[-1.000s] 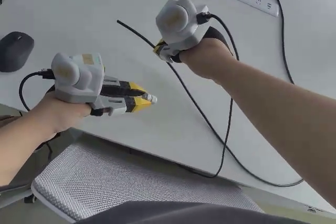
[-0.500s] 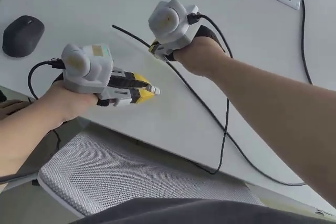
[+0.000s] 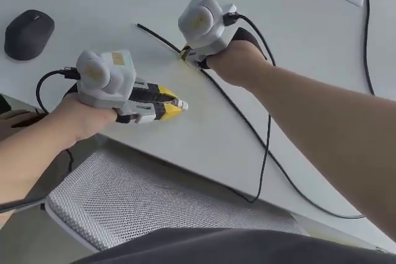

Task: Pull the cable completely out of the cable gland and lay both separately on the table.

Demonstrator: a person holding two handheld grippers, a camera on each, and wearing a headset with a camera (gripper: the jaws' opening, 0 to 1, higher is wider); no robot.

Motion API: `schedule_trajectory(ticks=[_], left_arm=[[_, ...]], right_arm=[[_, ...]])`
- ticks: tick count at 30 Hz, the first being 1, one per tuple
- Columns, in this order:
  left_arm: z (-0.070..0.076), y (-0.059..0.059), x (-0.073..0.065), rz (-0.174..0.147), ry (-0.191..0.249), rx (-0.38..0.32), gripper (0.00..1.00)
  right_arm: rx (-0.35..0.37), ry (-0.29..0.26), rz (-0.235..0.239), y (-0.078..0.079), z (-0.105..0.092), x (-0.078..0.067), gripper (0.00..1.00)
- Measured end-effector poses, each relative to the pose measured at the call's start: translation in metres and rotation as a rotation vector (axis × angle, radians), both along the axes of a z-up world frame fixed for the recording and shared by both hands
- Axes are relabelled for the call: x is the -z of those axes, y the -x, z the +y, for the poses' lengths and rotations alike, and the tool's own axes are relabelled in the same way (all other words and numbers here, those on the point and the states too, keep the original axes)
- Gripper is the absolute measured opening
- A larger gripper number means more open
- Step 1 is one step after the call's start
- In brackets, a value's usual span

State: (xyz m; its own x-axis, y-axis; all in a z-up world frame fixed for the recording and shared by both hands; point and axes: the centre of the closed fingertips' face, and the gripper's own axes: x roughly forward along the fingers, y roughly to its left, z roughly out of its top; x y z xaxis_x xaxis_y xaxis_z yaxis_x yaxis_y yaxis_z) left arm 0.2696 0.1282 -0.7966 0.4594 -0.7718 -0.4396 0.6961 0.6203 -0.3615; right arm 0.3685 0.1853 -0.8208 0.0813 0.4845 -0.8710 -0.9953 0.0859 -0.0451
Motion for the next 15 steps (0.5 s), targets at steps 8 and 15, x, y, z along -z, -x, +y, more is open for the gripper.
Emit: schedule_trajectory(ticks=[8,15], left_arm=[[-0.0010,0.0015,0.0042,0.005,-0.019,0.014,0.16],[-0.0009,0.0007,0.0058,0.004,-0.040,0.017,0.16]], right_arm=[[-0.021,-0.008,-0.009,-0.0005,0.0002,0.0006,0.00],[-0.031,-0.014,-0.020,-0.0004,0.0010,0.0007,0.00]])
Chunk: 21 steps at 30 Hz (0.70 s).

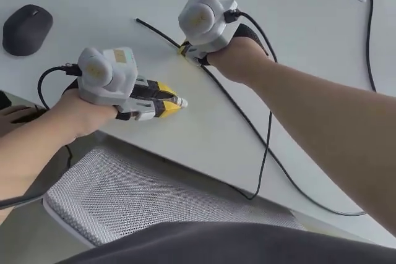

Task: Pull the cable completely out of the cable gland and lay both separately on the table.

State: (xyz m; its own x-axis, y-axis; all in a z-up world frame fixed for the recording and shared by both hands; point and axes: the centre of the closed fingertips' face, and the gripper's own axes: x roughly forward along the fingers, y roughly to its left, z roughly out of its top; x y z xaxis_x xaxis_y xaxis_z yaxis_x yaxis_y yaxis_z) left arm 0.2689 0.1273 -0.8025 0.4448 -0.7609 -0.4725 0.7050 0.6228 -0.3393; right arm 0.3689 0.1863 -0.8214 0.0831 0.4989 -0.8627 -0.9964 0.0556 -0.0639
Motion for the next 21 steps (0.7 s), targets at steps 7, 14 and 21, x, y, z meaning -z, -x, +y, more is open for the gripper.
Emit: schedule_trajectory(ticks=[7,14,21], left_arm=[[0.0023,0.0043,0.0057,0.013,-0.037,0.007,0.16],[0.0036,0.0044,0.0083,0.011,-0.064,0.010,0.16],[0.0040,0.0047,0.0078,0.007,-0.085,0.017,0.20]], right_arm=[[-0.009,0.002,-0.011,0.0001,0.0002,-0.0001,0.00],[-0.017,0.018,-0.034,0.0007,0.0011,-0.0001,0.01],[-0.027,0.030,-0.077,-0.0031,0.0007,-0.0016,0.06]])
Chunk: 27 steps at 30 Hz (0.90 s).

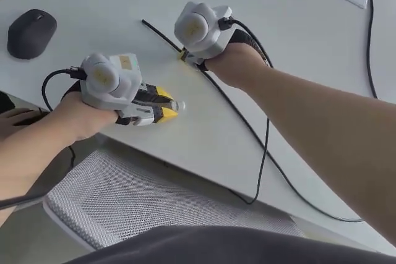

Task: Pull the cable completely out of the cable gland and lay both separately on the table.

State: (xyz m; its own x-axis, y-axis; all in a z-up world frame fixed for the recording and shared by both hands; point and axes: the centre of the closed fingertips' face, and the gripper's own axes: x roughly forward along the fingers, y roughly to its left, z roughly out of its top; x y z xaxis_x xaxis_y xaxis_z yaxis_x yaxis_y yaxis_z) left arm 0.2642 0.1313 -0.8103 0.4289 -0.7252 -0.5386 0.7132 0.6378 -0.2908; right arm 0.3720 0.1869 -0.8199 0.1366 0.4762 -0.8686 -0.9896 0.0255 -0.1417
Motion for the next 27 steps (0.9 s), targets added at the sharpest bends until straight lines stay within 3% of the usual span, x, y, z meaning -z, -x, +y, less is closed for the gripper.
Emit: schedule_trajectory(ticks=[10,13,18,27], left_arm=[[0.002,0.000,-0.005,-0.012,-0.011,-0.015,0.26],[0.002,0.000,-0.007,-0.018,-0.024,-0.010,0.27],[0.003,0.000,-0.011,-0.023,-0.028,-0.015,0.31],[0.002,0.004,-0.027,-0.031,-0.011,-0.022,0.38]], right_arm=[[0.039,-0.022,-0.048,-0.009,-0.006,-0.012,0.17],[0.064,-0.065,-0.037,-0.009,-0.005,-0.021,0.22],[0.106,-0.090,-0.041,-0.013,-0.015,-0.036,0.26],[0.155,-0.188,-0.062,-0.006,-0.036,-0.075,0.29]])
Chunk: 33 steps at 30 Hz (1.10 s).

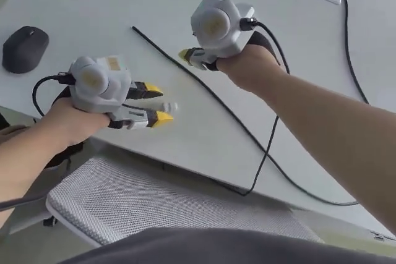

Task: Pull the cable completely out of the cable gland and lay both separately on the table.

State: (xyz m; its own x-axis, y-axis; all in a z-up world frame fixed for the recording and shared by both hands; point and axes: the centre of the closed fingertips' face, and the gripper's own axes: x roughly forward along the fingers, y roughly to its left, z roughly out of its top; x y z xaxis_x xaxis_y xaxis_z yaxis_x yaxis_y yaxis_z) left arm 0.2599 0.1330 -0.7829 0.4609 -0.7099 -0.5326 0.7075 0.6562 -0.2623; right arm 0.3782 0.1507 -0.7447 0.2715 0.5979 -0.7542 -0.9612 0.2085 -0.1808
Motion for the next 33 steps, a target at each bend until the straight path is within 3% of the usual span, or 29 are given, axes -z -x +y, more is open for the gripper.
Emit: schedule_trajectory(ticks=[6,11,17,22,26,33], left_arm=[[0.000,0.003,-0.009,-0.007,0.003,0.007,0.43],[0.000,0.004,-0.018,-0.013,0.009,0.003,0.49],[-0.002,0.008,-0.030,-0.015,0.013,0.006,0.54],[0.001,0.012,-0.042,-0.016,0.035,-0.010,0.57],[0.006,0.017,-0.051,-0.016,0.046,-0.025,0.58],[0.024,0.025,-0.055,-0.012,0.039,-0.064,0.62]], right_arm=[[0.059,-0.090,-0.001,0.001,-0.020,-0.031,0.34],[0.083,-0.143,0.012,0.003,-0.034,-0.047,0.40],[0.119,-0.209,0.006,0.014,-0.054,-0.073,0.43],[0.192,-0.306,0.027,0.024,-0.077,-0.094,0.46],[0.248,-0.378,0.063,0.035,-0.098,-0.105,0.52],[0.299,-0.402,0.058,0.055,-0.139,-0.110,0.58]])
